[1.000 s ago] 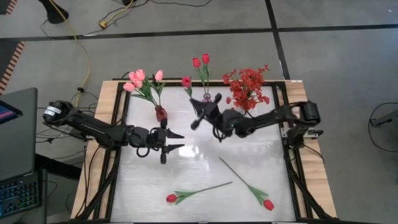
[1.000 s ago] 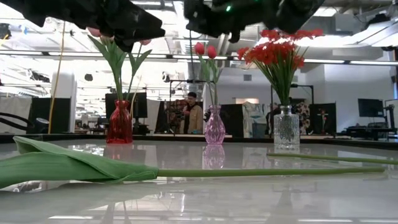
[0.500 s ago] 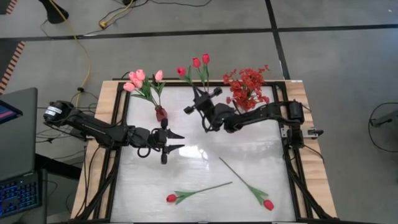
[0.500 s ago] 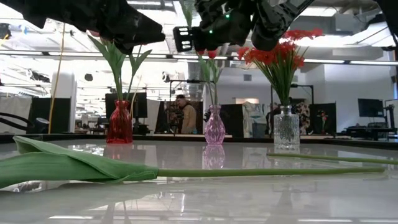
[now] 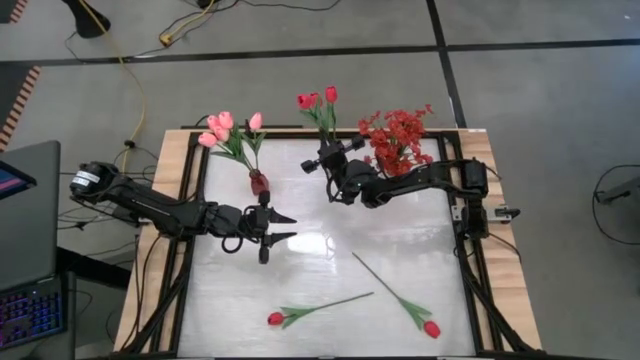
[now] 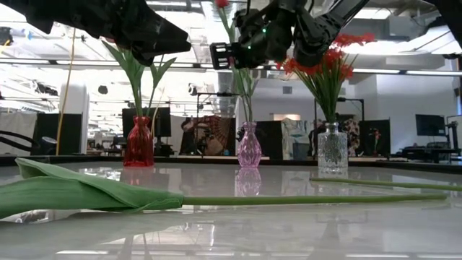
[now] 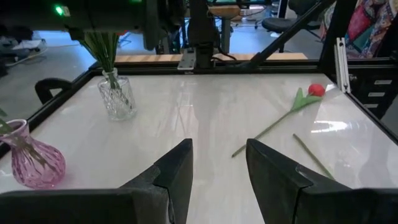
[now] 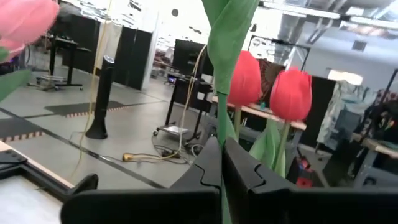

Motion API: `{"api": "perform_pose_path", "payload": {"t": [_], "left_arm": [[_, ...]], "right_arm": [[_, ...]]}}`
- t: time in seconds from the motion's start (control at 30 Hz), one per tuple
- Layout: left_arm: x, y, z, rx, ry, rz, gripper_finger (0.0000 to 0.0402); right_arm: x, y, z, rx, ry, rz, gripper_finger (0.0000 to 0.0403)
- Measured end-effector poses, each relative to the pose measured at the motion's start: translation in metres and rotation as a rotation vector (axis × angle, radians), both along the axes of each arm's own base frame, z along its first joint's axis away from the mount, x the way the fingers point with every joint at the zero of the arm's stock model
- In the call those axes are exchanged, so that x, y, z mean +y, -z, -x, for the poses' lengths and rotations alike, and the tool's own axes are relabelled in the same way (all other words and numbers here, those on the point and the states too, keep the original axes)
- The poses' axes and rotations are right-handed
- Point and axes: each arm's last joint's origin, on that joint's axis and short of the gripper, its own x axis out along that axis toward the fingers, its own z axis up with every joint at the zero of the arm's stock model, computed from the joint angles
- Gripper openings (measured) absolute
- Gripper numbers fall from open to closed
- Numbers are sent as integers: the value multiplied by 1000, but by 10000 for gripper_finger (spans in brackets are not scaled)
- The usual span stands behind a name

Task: Sort flowers into vase by color
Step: Put the red tulip into the purple vase

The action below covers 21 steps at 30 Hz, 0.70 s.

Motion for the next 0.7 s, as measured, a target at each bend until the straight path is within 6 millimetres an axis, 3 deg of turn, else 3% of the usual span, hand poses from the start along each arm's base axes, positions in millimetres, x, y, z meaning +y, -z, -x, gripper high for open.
{"api": "perform_pose_path", "payload": {"t": [0.17, 0.7], "left_arm": [[0, 0, 0, 0, -1, 4, 138], [0, 0, 0, -2, -3, 11, 138]], "right_arm": [[-1, 10, 4, -38, -8, -35, 27], [-7, 15, 4, -6, -1, -43, 27]]}}
